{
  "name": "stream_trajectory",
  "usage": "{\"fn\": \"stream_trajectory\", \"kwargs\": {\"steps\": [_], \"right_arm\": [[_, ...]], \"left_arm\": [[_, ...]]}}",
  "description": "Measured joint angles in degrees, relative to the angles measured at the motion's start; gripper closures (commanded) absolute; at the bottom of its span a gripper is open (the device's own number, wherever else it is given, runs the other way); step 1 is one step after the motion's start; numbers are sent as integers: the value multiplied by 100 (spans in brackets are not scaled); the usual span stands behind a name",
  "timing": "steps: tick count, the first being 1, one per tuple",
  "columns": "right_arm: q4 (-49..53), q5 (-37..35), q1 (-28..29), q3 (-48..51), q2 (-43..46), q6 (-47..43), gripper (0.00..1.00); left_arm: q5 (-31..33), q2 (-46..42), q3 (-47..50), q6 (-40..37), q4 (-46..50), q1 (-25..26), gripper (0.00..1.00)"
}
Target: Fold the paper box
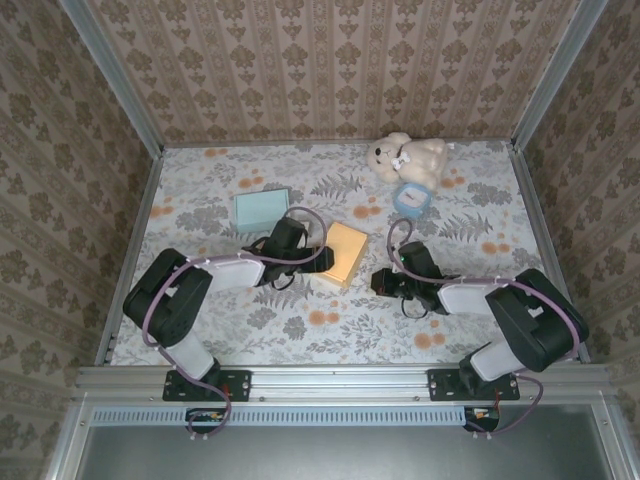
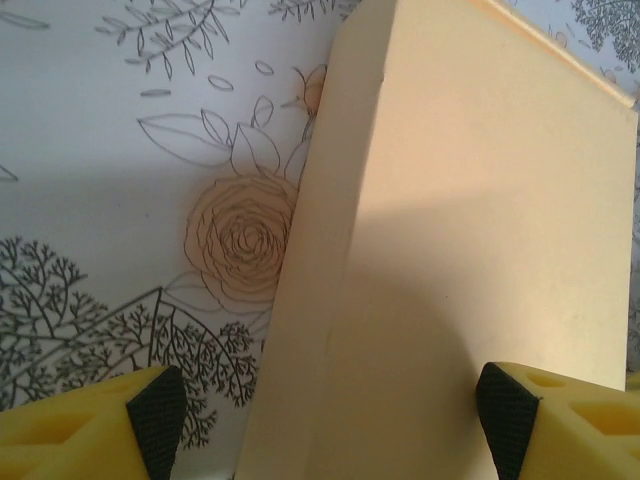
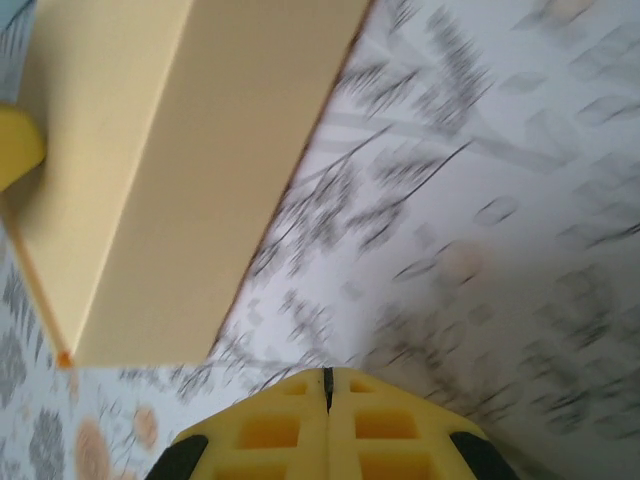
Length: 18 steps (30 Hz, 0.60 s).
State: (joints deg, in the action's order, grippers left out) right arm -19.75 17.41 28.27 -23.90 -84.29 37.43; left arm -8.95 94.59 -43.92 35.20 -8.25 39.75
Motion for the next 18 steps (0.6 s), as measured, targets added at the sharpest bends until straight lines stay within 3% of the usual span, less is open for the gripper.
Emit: {"fn": "stream_trajectory", "kwargs": {"steps": [5, 18], "right_arm": [[-219, -227, 590, 17, -9, 192, 100], [-800, -503, 929, -227, -702, 527, 100]], "left_arm": [[151, -166, 66, 66, -76, 264, 20], [636, -155, 94, 328, -175, 658, 21]]}}
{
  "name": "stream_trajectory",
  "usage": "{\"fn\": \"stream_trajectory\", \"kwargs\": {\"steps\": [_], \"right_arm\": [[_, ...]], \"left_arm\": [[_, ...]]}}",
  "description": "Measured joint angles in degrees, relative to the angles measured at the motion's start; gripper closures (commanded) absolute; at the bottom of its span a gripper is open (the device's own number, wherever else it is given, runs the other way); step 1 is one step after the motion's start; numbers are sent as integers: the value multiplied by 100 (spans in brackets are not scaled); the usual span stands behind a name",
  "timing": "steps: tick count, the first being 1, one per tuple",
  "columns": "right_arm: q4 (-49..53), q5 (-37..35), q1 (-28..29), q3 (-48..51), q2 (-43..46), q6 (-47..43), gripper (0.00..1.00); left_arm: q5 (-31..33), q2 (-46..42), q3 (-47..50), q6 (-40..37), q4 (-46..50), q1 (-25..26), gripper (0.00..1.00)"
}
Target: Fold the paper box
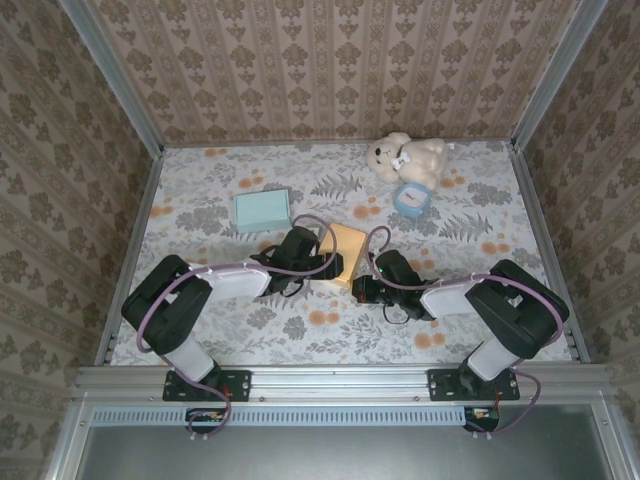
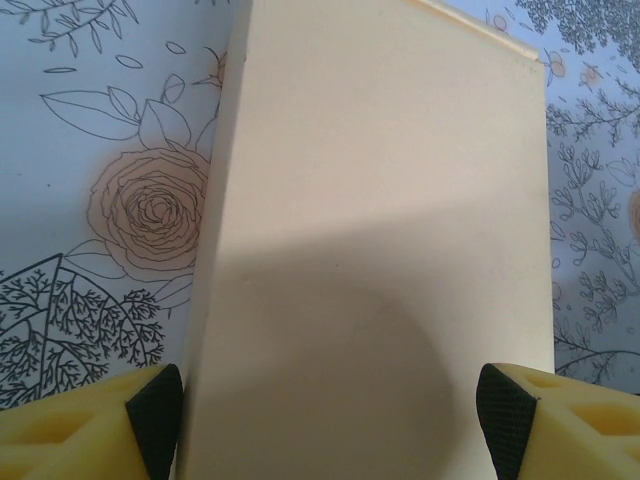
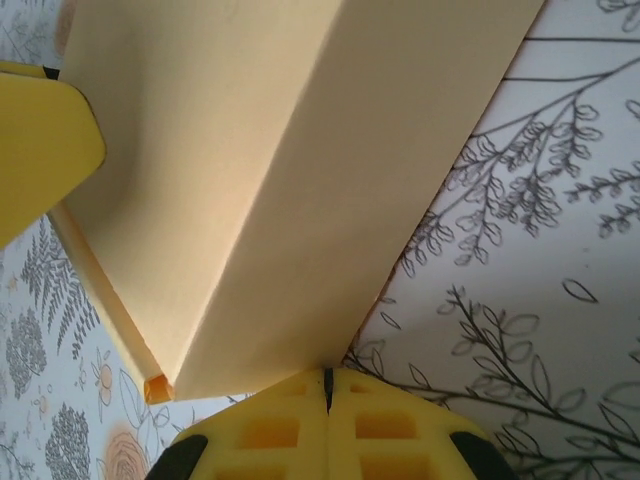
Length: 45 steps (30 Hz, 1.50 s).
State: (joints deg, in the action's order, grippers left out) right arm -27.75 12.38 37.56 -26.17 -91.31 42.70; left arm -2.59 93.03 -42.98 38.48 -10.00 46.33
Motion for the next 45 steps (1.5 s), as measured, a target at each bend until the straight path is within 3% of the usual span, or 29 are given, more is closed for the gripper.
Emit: {"fn": "stream_trajectory", "kwargs": {"steps": [8, 14, 23, 28, 31, 33, 38, 39, 45], "right_arm": [[-356, 59, 26, -15, -186, 225, 100], [-308, -136, 111, -15, -140, 278, 100], [-63, -994, 610, 42, 120, 358, 100], [345, -1464, 752, 66, 793, 149, 97], [850, -1808, 748, 37, 1279, -103, 90], [1231, -1993, 715, -11, 1550, -286, 81], [2133, -2391, 417, -216, 2155, -979, 39], [2238, -2465, 361, -280, 2201, -1071, 35], [2564, -2426, -428, -1038, 1904, -1991, 30]], "left_arm": [[756, 439, -42, 302, -699, 317, 23], [1290, 444, -59, 361, -671, 544, 22], [1178, 361, -400, 334, 74, 442, 22], [1010, 358, -612, 337, 238, 225, 19], [1060, 273, -551, 358, 271, 63, 19], [1163, 85, -380, 391, 280, -24, 19], [1346, -575, 160, 575, 269, 103, 19], [1410, -708, 273, 627, 264, 192, 19], [1797, -1276, 844, 1060, 103, 981, 18]]}}
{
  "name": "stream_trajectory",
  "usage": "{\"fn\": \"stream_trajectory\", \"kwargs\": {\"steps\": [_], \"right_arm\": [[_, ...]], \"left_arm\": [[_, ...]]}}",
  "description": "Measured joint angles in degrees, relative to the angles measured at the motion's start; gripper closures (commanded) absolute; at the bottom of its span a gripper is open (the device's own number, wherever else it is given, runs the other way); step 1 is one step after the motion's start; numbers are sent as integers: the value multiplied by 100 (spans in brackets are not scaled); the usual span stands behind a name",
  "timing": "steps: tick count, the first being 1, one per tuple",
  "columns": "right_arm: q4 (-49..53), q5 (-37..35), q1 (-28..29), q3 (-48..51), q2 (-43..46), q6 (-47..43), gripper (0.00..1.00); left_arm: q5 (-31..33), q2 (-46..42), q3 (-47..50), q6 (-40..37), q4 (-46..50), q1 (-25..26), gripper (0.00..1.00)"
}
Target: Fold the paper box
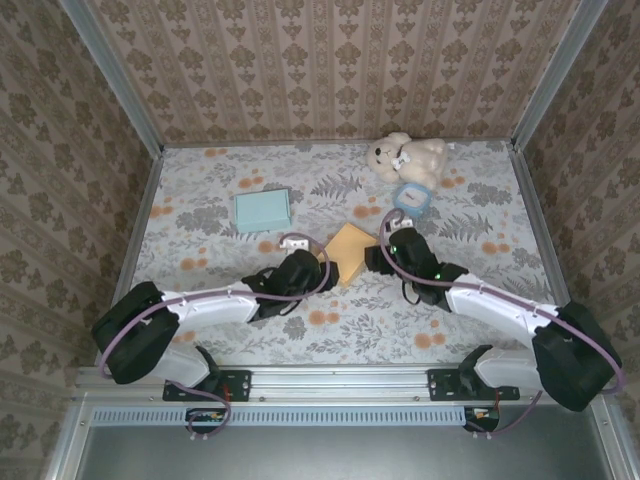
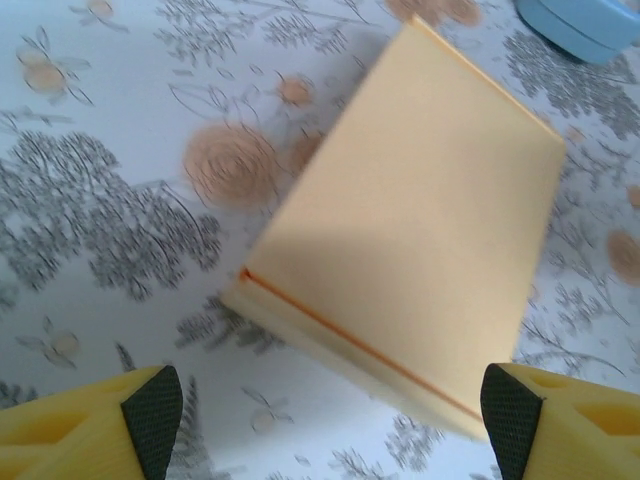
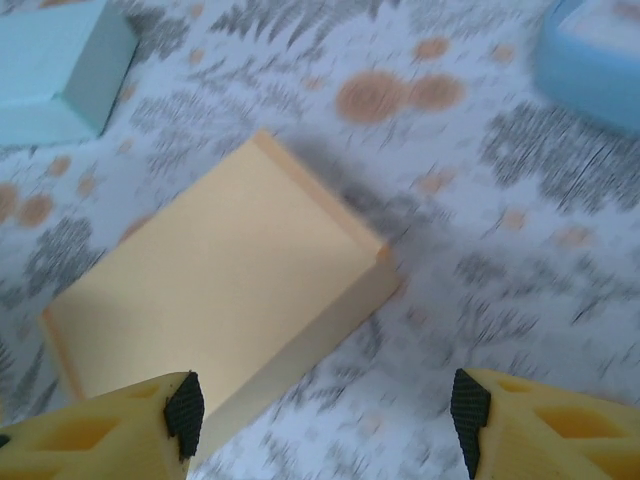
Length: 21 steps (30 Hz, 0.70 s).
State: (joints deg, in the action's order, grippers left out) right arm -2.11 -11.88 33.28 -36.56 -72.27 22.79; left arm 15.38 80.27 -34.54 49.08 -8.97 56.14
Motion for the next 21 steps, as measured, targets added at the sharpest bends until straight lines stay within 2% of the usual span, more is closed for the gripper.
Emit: {"fn": "stream_trajectory", "kwargs": {"steps": [2, 8, 14, 21], "right_arm": [[-50, 142, -249, -323, -442, -267, 30], [-260, 778, -570, -1025, -1707, -831, 30], [-525, 1412, -752, -1226, -2245, -1067, 30], [-811, 1821, -944, -1292, -2677, -1091, 31]], "left_arm": [[101, 2, 138, 151, -125, 153, 19], [234, 376, 168, 402, -442, 181, 19], [293, 774, 168, 763, -907, 179, 18], [289, 1134, 83, 1106, -1263, 179, 19]]}}
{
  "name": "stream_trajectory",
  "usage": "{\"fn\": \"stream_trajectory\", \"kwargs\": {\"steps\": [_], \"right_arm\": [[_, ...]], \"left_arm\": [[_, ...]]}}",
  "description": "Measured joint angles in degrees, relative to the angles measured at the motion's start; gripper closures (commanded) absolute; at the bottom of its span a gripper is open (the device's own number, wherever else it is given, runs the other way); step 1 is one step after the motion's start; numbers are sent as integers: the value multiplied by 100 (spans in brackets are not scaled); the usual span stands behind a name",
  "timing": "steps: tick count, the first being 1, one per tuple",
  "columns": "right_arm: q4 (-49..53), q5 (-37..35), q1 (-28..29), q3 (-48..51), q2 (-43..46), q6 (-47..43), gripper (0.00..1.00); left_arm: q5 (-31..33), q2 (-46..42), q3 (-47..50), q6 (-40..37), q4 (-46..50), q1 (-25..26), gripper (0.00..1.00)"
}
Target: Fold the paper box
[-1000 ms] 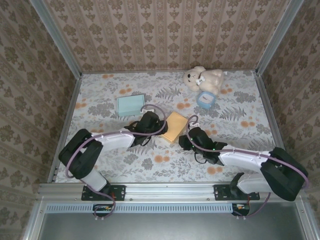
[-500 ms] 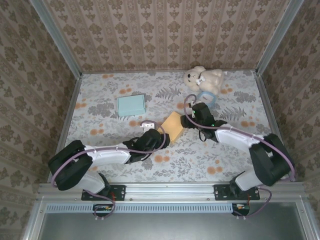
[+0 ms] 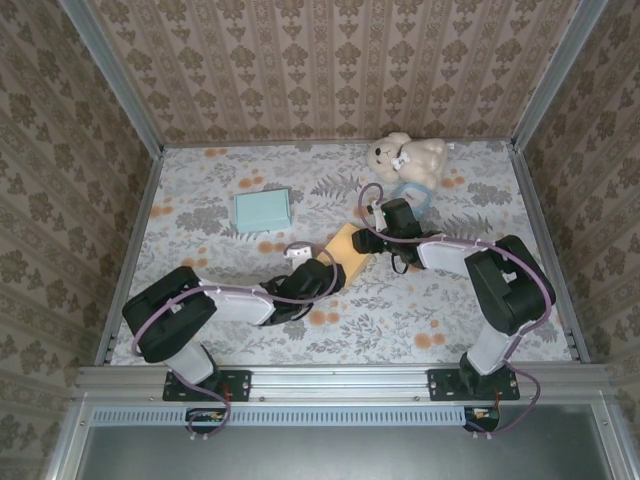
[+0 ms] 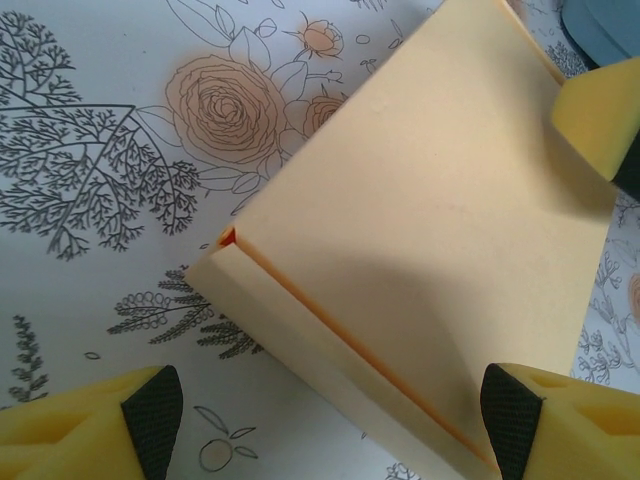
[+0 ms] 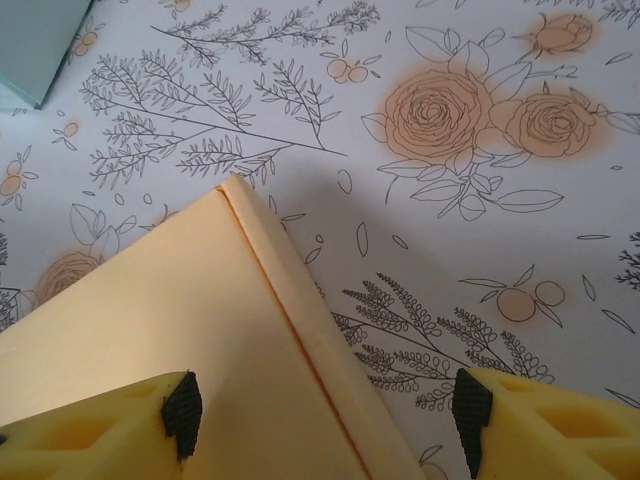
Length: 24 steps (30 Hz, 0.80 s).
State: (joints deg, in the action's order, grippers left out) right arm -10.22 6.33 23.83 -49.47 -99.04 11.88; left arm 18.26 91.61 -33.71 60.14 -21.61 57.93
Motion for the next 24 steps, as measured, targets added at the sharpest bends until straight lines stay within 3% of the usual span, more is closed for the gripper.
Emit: {"fn": "stream_trajectory", "kwargs": {"steps": [9, 24], "right_arm": [[-424, 601, -122, -50, -271, 52, 40], [-741, 844, -284, 332, 205, 857, 41]], "left_arm": [[-44, 402, -518, 94, -46, -81, 19], [-120, 940, -1965, -520, 896, -940, 20]]}}
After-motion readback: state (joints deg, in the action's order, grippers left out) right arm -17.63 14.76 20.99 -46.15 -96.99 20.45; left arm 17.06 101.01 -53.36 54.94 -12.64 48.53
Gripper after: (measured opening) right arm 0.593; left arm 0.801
